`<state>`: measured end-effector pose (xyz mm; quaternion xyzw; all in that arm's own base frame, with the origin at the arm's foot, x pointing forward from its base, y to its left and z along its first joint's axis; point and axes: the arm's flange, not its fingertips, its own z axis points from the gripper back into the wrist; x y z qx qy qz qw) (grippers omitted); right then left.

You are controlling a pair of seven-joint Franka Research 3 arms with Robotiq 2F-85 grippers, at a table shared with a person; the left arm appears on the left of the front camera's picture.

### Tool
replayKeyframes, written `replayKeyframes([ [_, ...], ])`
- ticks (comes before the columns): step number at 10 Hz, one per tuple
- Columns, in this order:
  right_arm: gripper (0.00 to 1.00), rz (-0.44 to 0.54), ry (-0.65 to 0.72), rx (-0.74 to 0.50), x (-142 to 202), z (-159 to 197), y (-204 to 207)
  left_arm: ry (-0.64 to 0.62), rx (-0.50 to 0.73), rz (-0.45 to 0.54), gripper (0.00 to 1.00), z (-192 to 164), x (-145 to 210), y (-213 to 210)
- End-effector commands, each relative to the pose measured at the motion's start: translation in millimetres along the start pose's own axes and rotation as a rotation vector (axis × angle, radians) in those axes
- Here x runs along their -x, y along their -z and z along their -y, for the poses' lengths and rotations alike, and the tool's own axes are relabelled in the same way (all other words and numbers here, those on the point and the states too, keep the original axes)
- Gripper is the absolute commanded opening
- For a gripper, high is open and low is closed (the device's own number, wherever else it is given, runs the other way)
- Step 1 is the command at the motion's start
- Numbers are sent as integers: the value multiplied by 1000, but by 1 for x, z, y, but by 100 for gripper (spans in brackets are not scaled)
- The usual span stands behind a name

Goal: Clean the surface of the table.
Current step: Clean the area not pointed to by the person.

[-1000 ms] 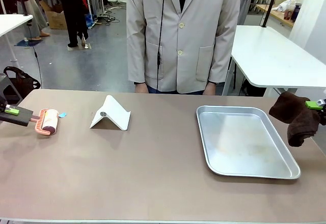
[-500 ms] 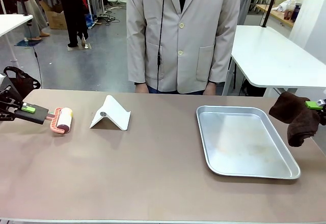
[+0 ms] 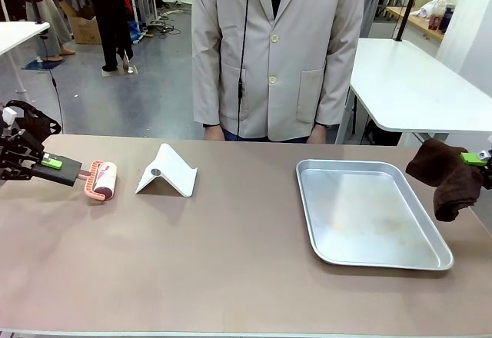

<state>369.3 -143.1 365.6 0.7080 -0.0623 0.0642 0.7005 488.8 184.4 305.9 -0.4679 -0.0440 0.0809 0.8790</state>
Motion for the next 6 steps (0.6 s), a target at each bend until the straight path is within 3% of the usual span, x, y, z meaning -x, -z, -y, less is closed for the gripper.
replayKeyframes([
  [1,11,-4,-4,-15,-4,-6,0,98,87,12,22,-3,11,-9],
  [4,11,-4,-4,-15,-4,-6,0,313,405,92,22,17,38,-60],
  [6,11,-4,-4,-15,-4,-6,0,335,483,63,22,18,58,-84],
])
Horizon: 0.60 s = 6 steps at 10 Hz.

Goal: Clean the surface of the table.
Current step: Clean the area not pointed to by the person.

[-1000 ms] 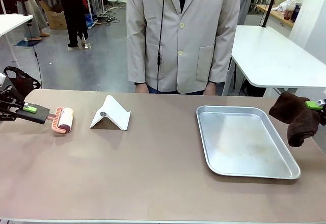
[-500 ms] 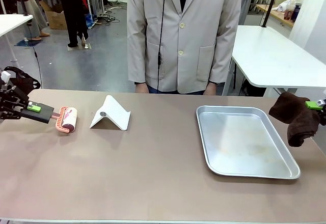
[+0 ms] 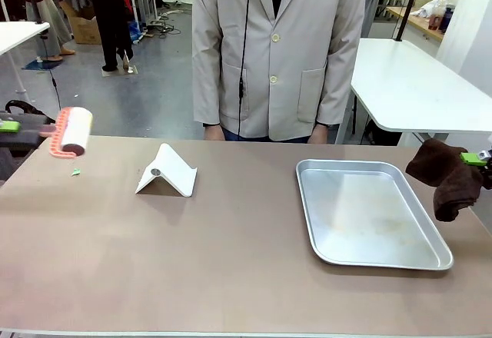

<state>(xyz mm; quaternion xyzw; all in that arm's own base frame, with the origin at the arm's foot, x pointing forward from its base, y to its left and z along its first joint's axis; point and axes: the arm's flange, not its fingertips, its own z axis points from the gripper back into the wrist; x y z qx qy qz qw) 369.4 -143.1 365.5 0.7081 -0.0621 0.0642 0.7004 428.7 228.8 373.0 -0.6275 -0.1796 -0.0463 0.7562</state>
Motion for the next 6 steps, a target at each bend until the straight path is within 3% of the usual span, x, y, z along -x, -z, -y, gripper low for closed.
replayKeyframes([
  [1,11,-4,-5,-15,-4,-6,0,-9,79,-53,22,3,18,-15],
  [3,11,-4,-5,-15,-4,-6,0,-40,98,-75,22,11,45,-46],
  [4,11,-4,-5,-15,-4,-6,0,-52,69,-33,22,8,59,-63],
  [6,11,-4,-5,-15,-4,-6,0,-130,8,4,22,-19,90,-95],
])
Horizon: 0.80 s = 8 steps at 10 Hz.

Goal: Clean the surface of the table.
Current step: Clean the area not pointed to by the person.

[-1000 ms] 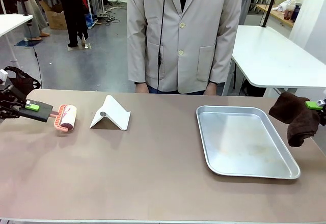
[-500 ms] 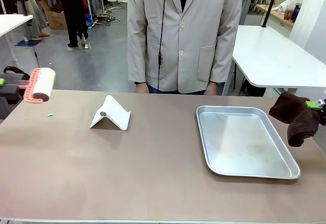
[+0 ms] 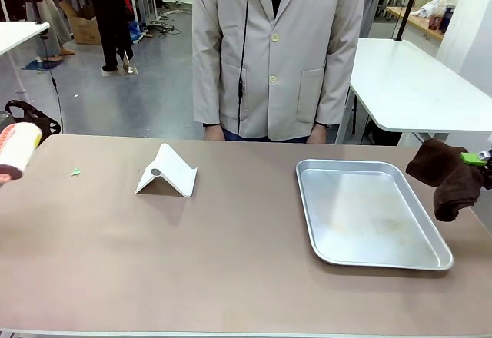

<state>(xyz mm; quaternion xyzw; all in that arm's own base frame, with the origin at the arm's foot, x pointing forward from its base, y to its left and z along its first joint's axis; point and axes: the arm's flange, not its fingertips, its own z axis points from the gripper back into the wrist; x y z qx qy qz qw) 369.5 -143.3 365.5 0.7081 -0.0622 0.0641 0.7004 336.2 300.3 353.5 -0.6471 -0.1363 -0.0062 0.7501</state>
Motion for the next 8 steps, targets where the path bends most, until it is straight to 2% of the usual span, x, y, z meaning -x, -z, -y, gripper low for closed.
replayKeyframes([
  [1,11,-4,-5,-15,-4,-6,0,-28,-10,44,22,-26,16,-25],
  [3,11,-4,-5,-15,-4,-6,0,-61,28,93,22,-38,18,-36],
  [4,11,-4,-5,-15,-4,-6,0,-57,-16,57,22,-30,24,-30],
  [8,11,-4,-5,-15,-4,-6,0,-57,-16,57,22,-30,24,-30],
])
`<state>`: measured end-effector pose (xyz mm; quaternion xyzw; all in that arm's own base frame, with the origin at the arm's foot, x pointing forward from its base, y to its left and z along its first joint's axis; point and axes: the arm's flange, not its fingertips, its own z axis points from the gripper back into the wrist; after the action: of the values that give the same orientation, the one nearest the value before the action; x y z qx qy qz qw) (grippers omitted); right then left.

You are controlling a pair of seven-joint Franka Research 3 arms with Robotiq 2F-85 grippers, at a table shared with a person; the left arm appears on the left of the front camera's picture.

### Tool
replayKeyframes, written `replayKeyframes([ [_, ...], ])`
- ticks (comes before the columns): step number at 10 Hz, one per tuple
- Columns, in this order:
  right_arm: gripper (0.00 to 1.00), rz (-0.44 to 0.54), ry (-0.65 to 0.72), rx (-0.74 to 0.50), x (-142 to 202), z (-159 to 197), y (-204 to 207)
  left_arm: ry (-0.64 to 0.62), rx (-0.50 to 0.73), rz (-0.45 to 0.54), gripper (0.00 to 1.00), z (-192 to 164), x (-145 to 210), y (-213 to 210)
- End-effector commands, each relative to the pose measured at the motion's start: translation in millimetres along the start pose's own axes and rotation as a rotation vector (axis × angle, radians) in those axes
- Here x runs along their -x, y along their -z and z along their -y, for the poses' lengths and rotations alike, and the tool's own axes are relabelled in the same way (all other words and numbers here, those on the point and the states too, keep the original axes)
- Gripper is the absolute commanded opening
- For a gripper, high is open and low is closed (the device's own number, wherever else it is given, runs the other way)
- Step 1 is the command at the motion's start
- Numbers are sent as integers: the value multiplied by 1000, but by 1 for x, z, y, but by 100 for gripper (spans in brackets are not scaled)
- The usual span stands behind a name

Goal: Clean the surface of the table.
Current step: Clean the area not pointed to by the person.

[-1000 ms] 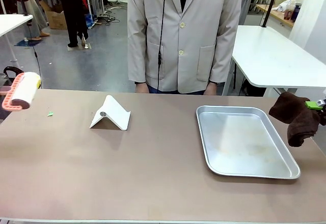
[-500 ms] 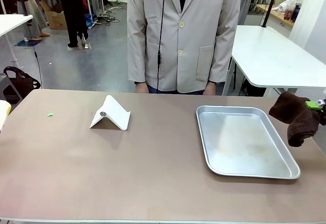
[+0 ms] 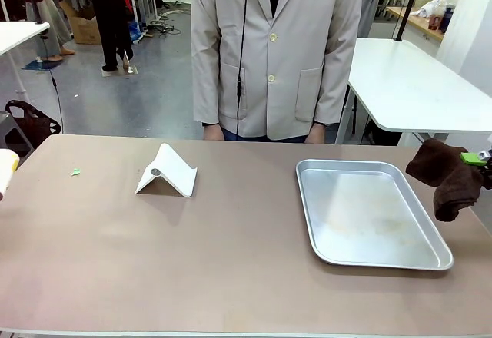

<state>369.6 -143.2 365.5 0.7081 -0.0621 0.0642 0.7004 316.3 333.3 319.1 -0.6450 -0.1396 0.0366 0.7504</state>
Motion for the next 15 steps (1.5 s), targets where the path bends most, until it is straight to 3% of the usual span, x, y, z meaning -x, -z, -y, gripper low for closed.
replayKeyframes([
  [1,11,-3,-5,-15,-4,-6,0,-2,1,1,22,-1,1,0],
  [3,11,-3,-5,-15,-4,-6,0,-18,-121,9,22,2,-17,6],
  [5,11,-3,-5,-15,-4,-6,0,-36,-254,55,22,5,-57,18],
  [9,11,-3,-5,-15,-4,-6,0,-96,-405,33,22,-5,-114,46],
  [15,11,-3,-5,-15,-4,-6,0,-156,-509,34,22,-15,-126,69],
])
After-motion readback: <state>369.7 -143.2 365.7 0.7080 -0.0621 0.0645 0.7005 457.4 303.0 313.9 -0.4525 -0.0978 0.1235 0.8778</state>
